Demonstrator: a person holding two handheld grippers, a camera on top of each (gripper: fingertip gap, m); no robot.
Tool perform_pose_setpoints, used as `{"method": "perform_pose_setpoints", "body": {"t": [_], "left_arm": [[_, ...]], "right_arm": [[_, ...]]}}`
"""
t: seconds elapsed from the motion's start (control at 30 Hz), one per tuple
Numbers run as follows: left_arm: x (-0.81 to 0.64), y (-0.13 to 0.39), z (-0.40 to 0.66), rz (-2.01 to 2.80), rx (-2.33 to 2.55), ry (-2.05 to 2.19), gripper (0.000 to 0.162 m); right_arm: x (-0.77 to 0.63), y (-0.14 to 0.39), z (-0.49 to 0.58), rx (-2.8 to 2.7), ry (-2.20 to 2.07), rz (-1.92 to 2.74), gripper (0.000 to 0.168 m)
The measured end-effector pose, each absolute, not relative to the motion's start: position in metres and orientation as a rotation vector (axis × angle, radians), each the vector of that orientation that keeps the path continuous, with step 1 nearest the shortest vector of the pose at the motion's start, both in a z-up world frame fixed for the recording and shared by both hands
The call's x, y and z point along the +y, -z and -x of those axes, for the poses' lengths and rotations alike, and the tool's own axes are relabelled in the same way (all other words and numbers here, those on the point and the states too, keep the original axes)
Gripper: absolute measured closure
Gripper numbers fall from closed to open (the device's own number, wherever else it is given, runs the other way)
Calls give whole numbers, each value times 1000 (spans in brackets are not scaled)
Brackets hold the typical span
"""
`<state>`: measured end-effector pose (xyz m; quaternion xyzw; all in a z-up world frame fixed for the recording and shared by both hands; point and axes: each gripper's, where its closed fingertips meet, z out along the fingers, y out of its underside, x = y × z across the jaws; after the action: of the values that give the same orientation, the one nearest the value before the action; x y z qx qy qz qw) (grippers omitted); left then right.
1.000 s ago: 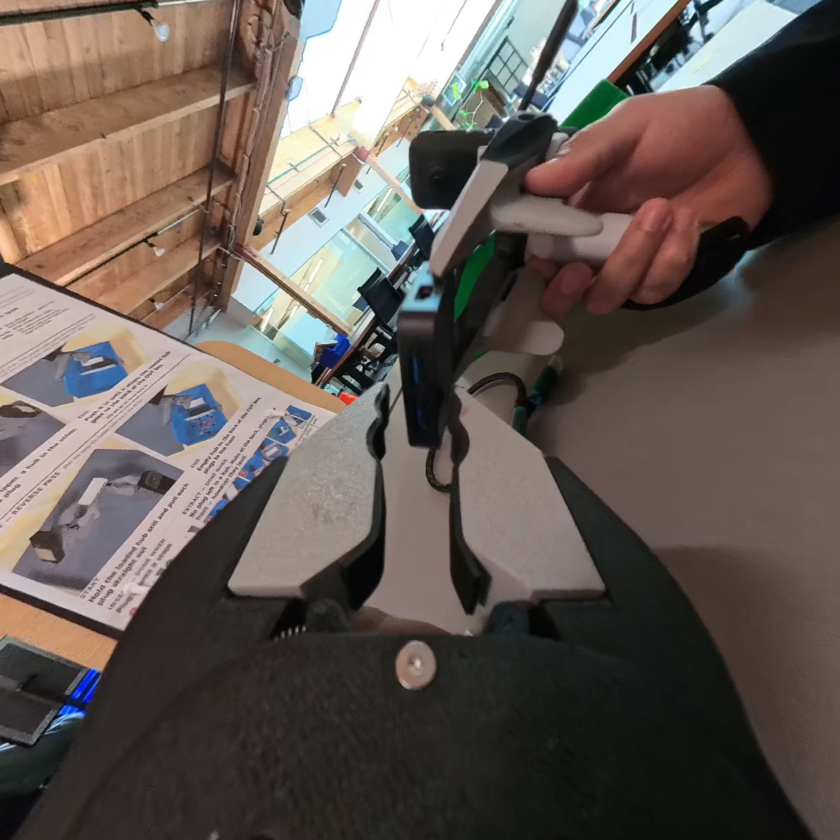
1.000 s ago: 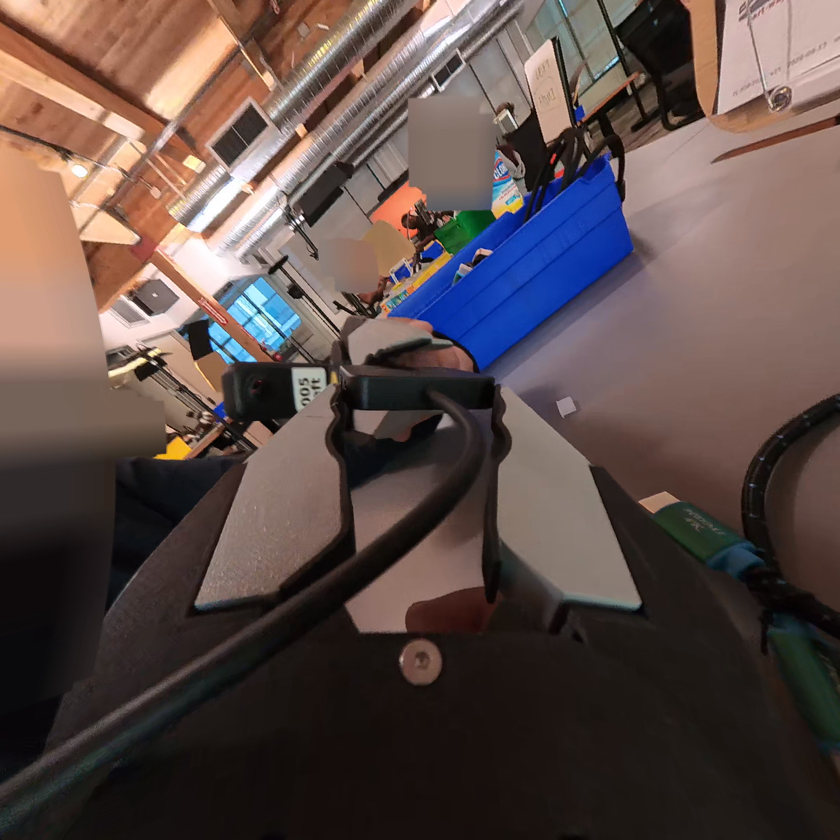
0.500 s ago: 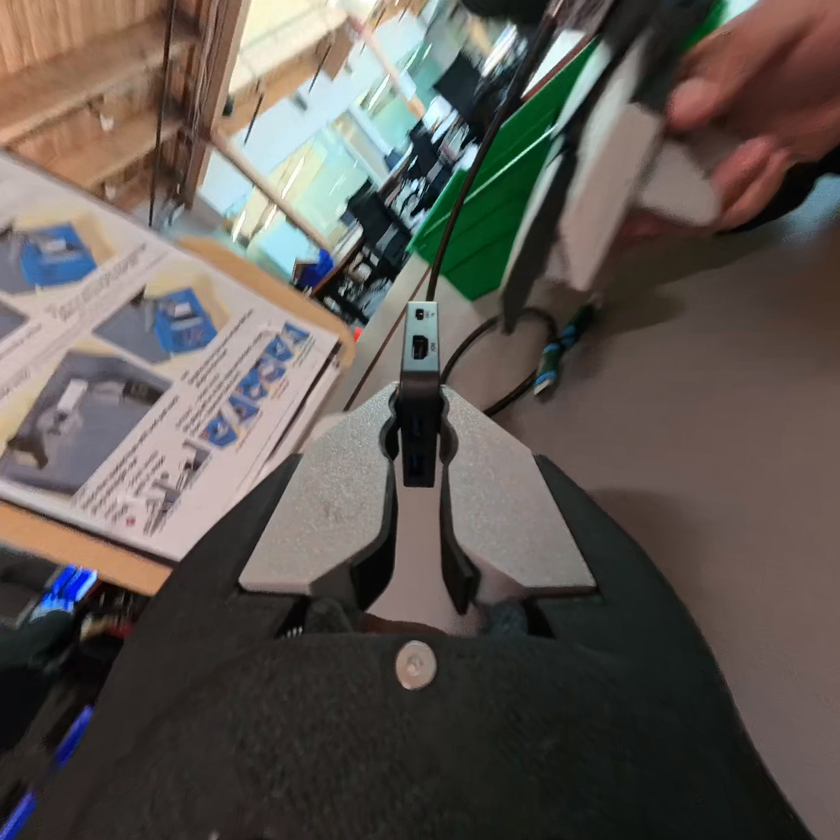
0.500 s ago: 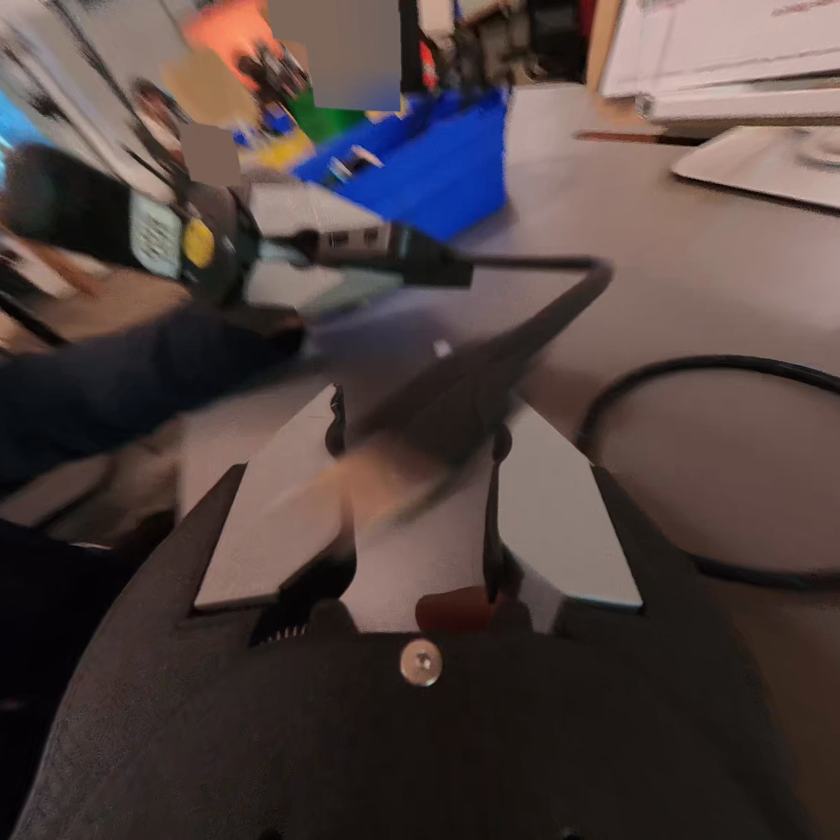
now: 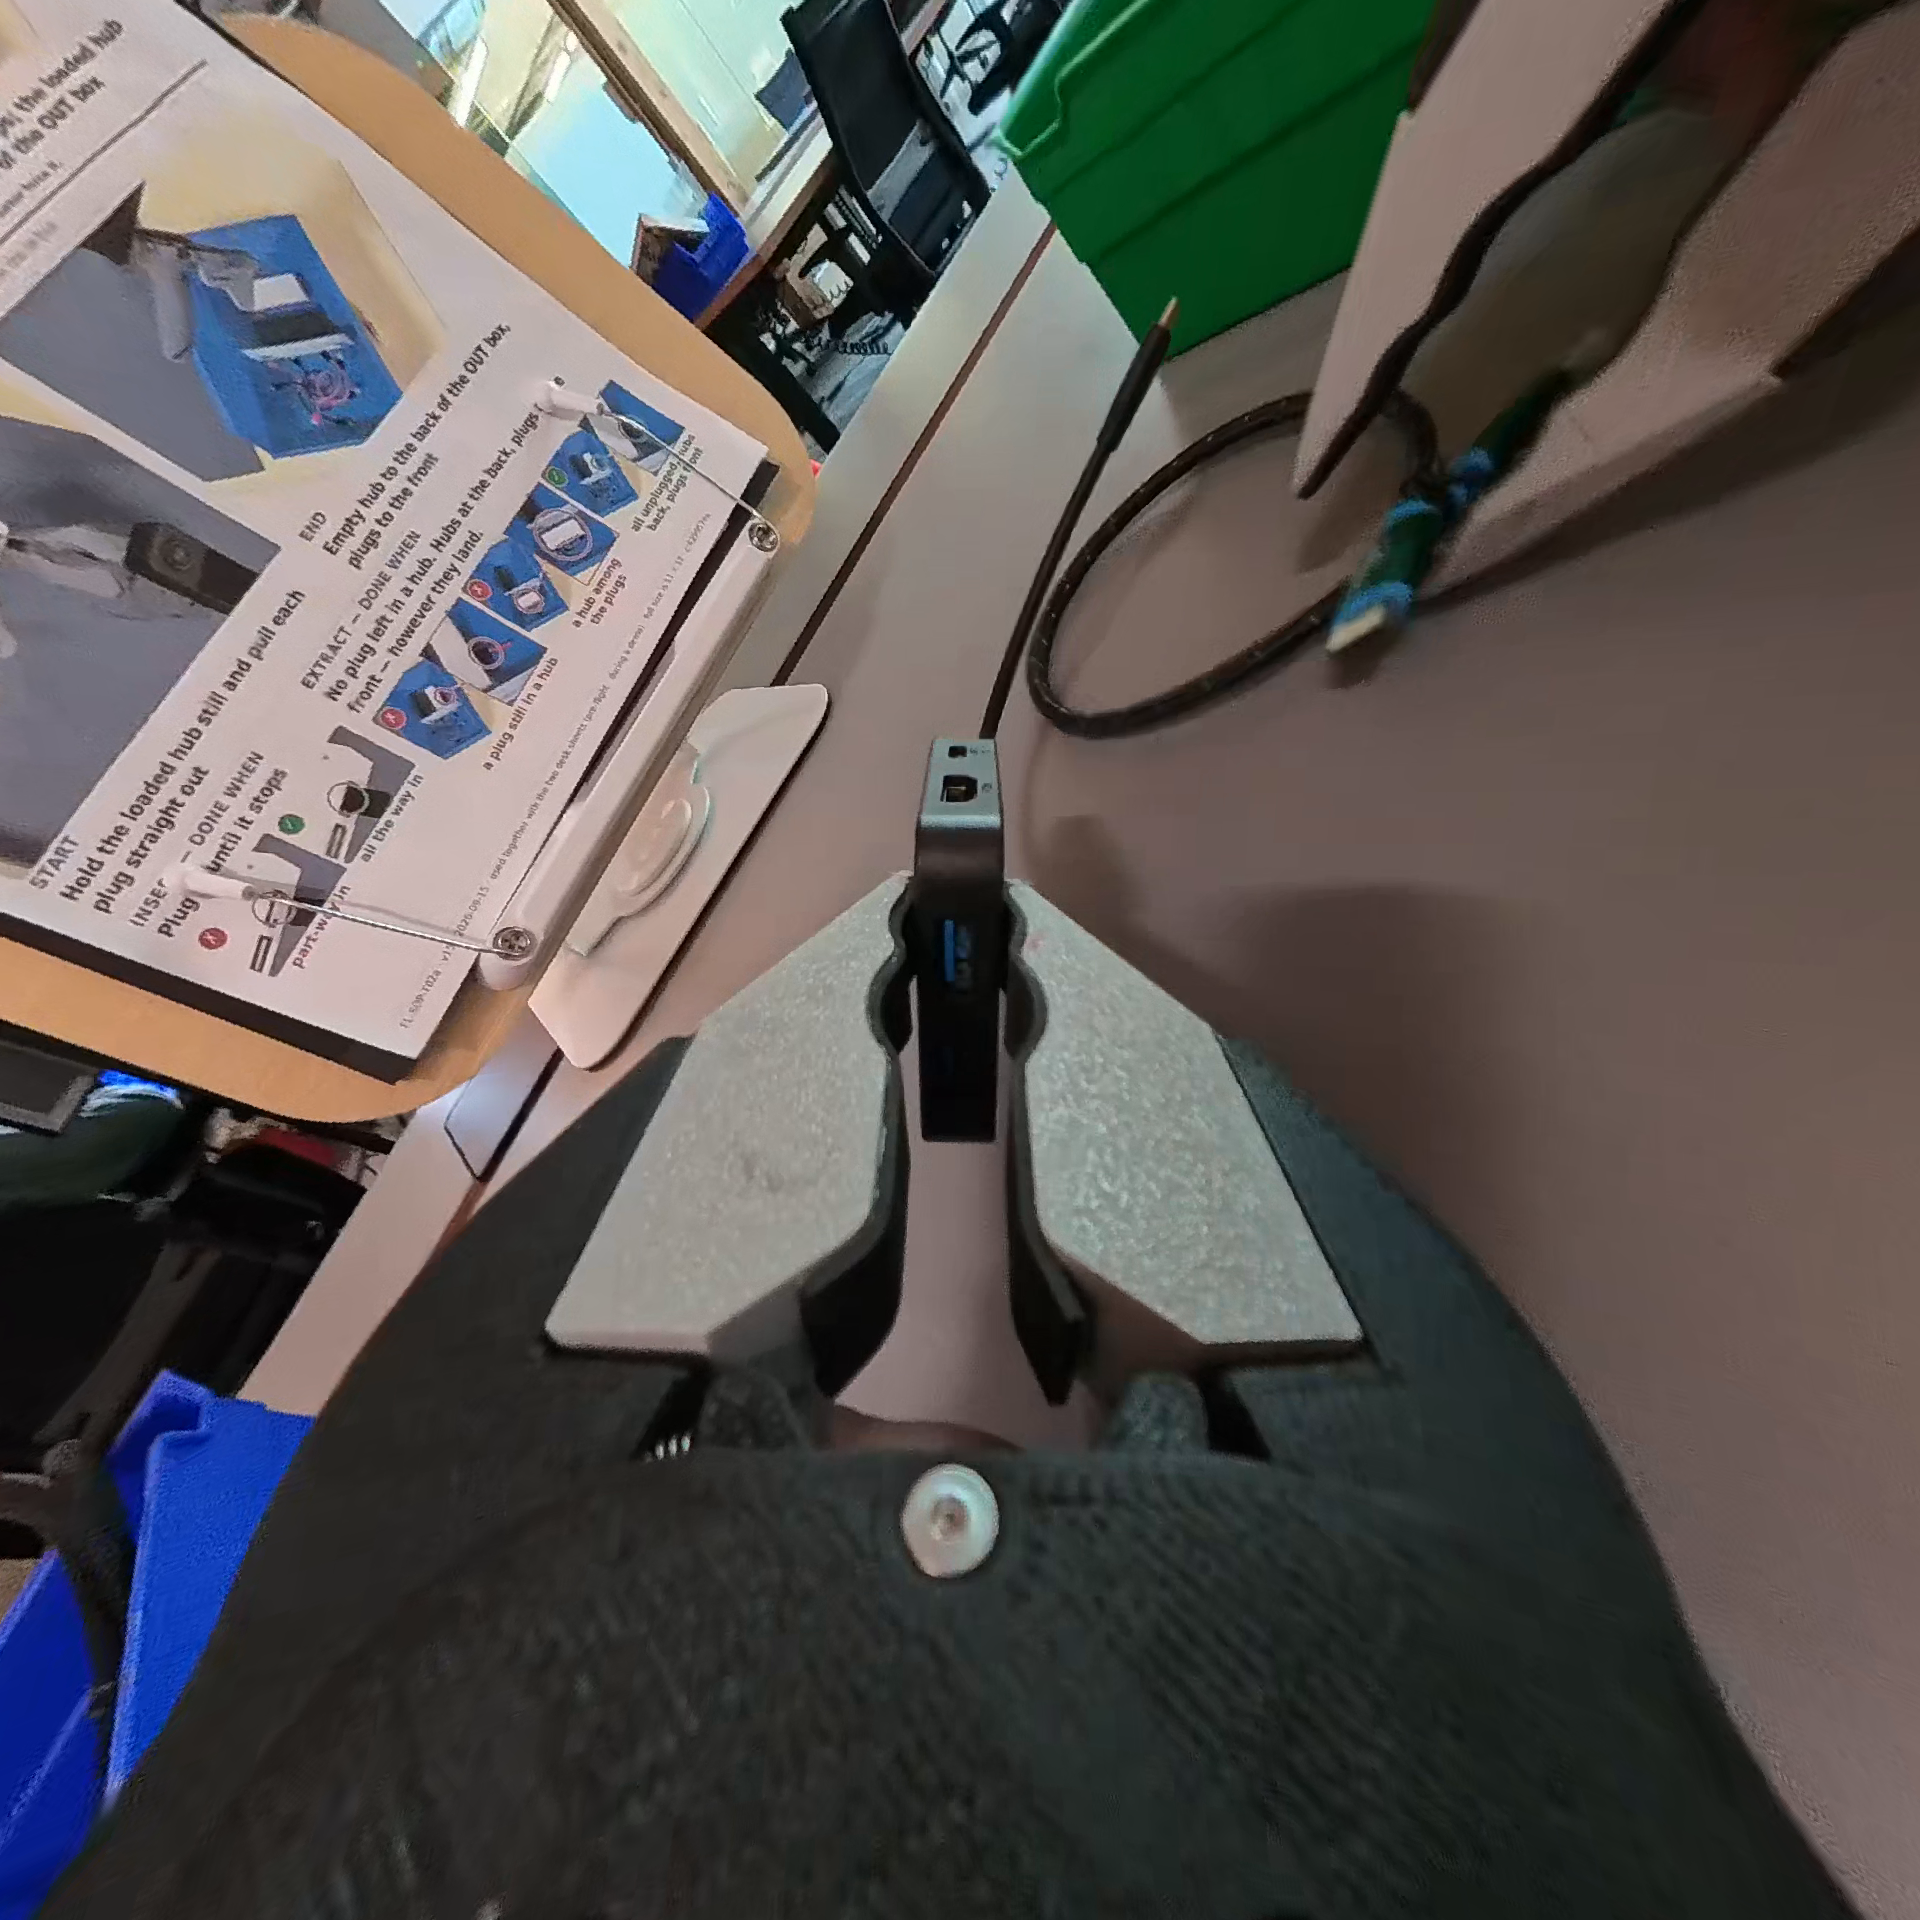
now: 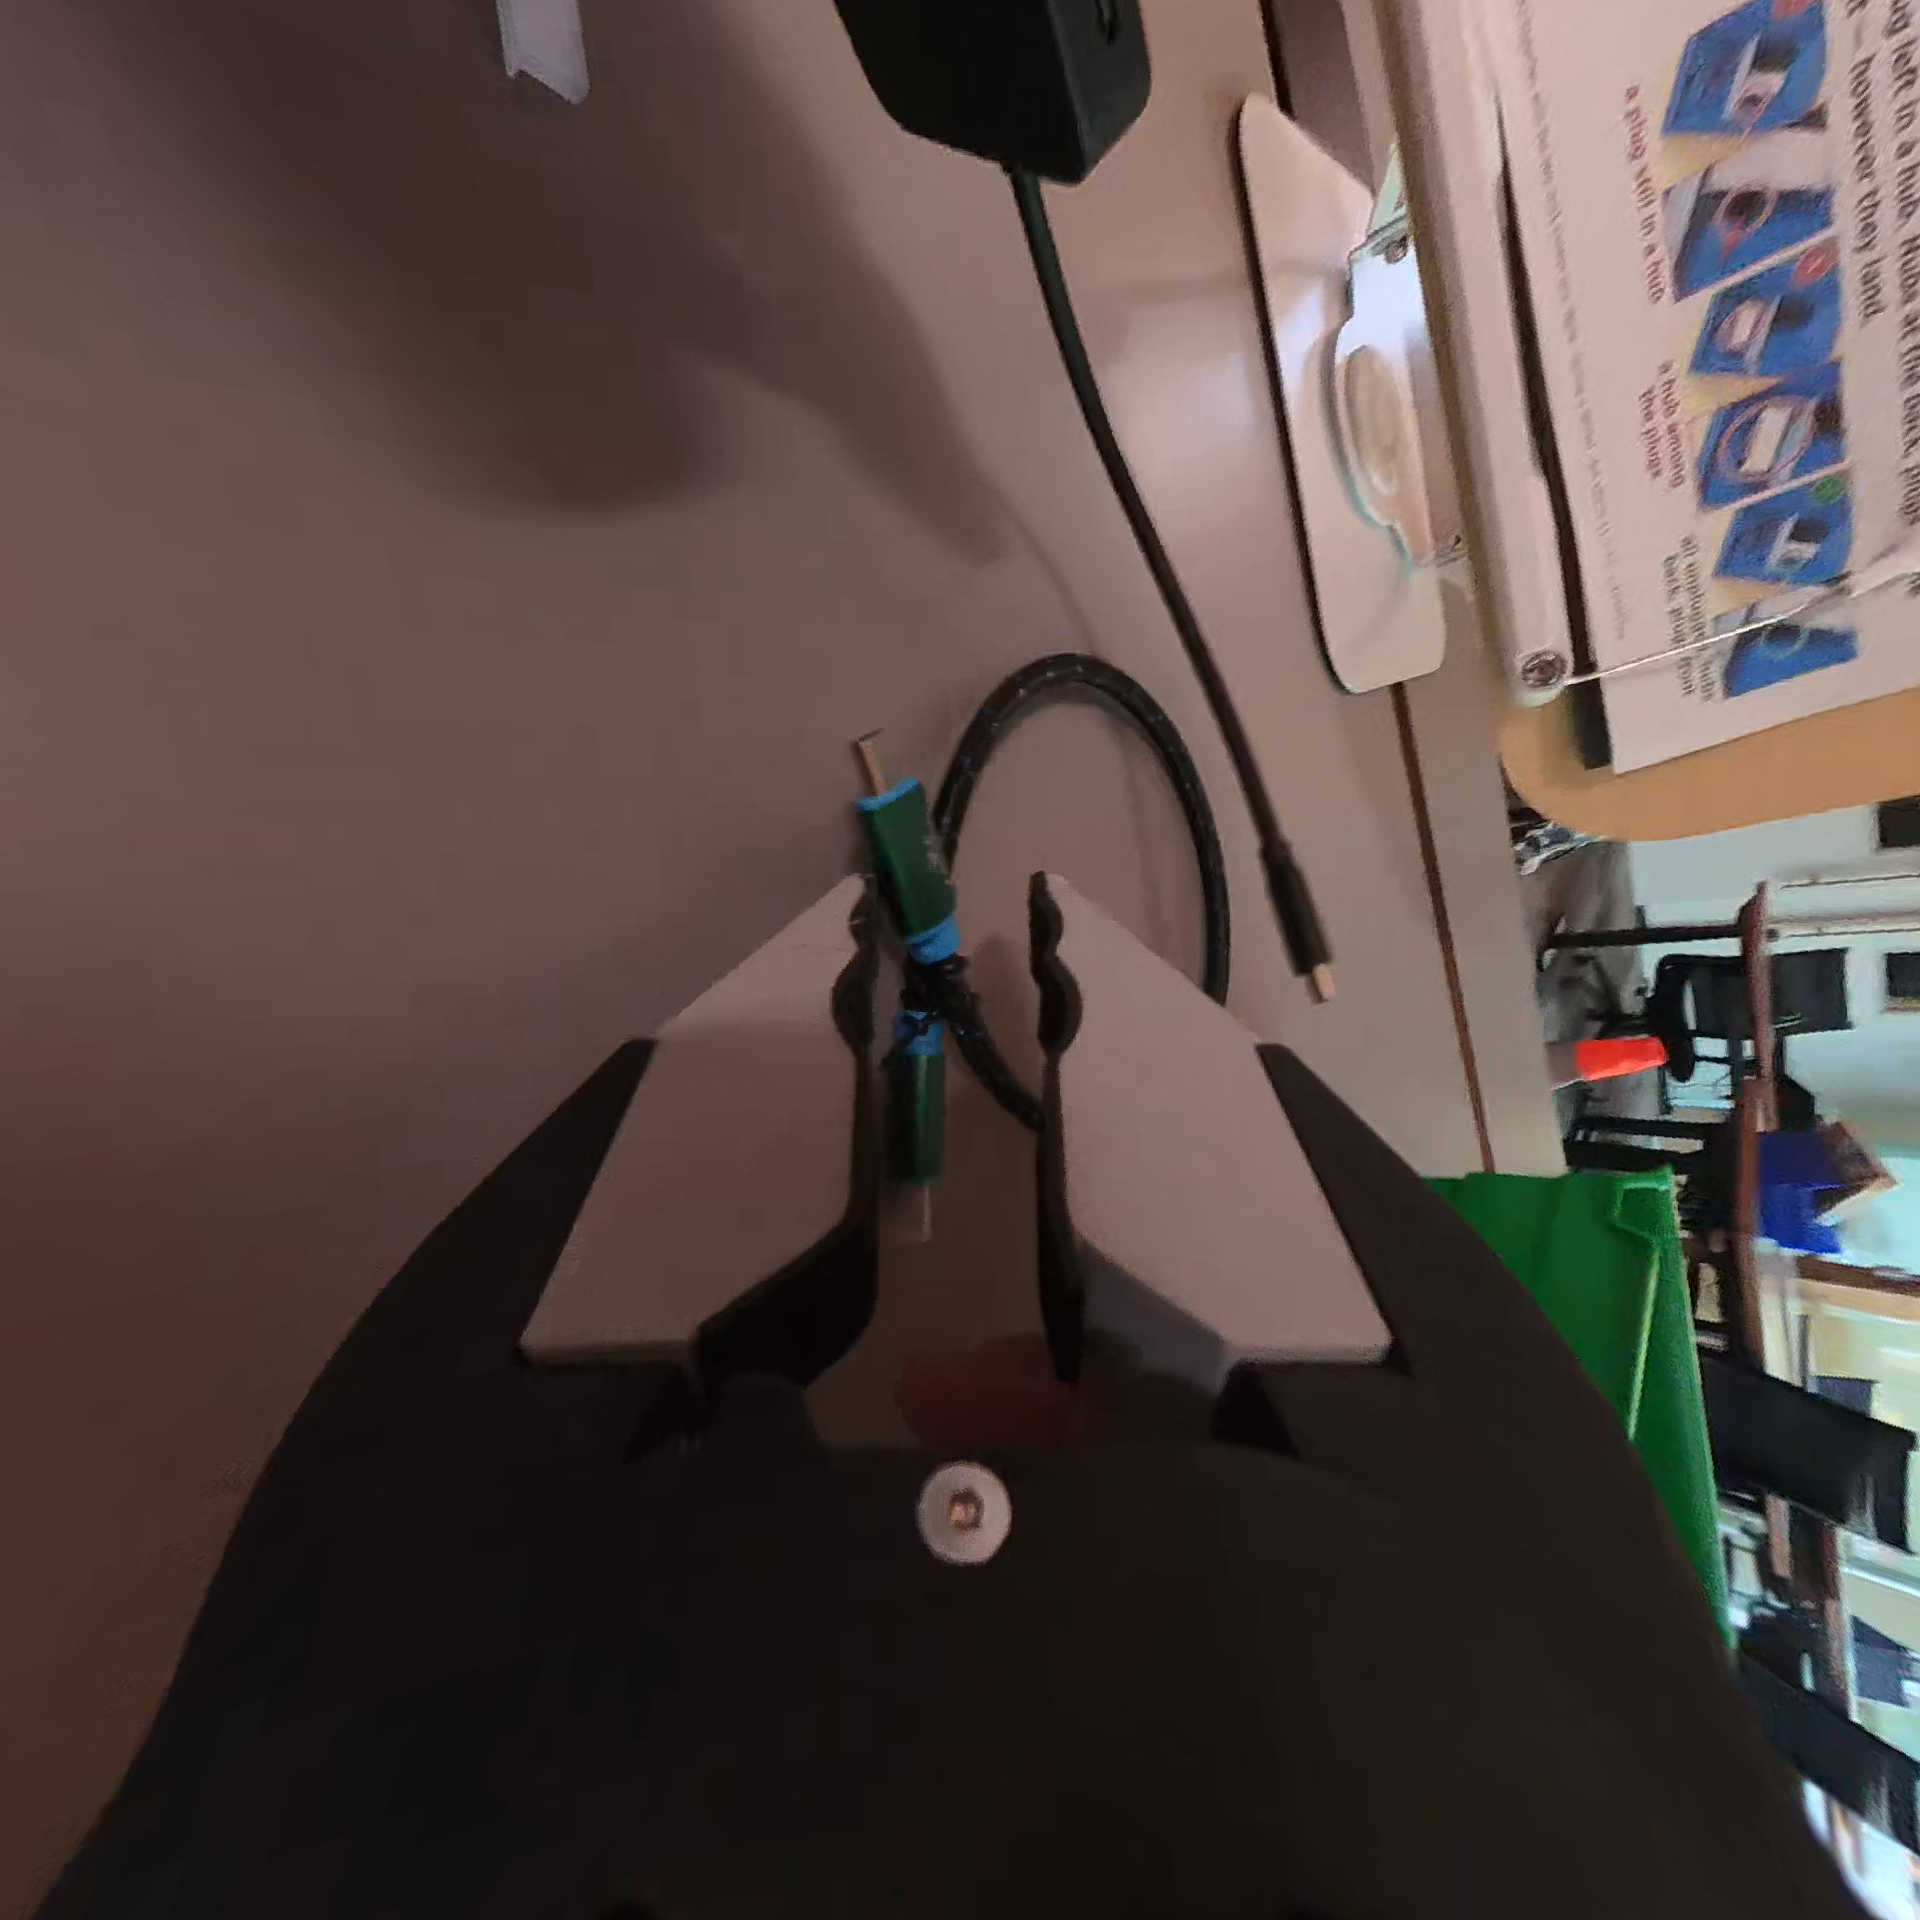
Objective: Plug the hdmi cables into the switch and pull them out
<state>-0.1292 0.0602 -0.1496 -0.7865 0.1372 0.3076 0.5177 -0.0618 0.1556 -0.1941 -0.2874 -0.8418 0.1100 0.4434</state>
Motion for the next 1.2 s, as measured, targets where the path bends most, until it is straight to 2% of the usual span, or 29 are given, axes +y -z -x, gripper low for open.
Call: {"method": "perform_pose_setpoints", "body": {"t": [0.07,0.4,0.57,1.2], "left_arm": [[62,152,125,1878,380,-753,150],[72,162,108,1832,627,-955,150],[80,169,98,1786,720,-1019,150],[84,182,97,1865,790,-1121,151]], "right_arm": [[156,193,66,-2077,-274,689,158],[137,186,55,-2141,-192,543,159],[119,167,58,-2080,-263,481,160],[103,173,59,-2106,-39,285,160]]}}
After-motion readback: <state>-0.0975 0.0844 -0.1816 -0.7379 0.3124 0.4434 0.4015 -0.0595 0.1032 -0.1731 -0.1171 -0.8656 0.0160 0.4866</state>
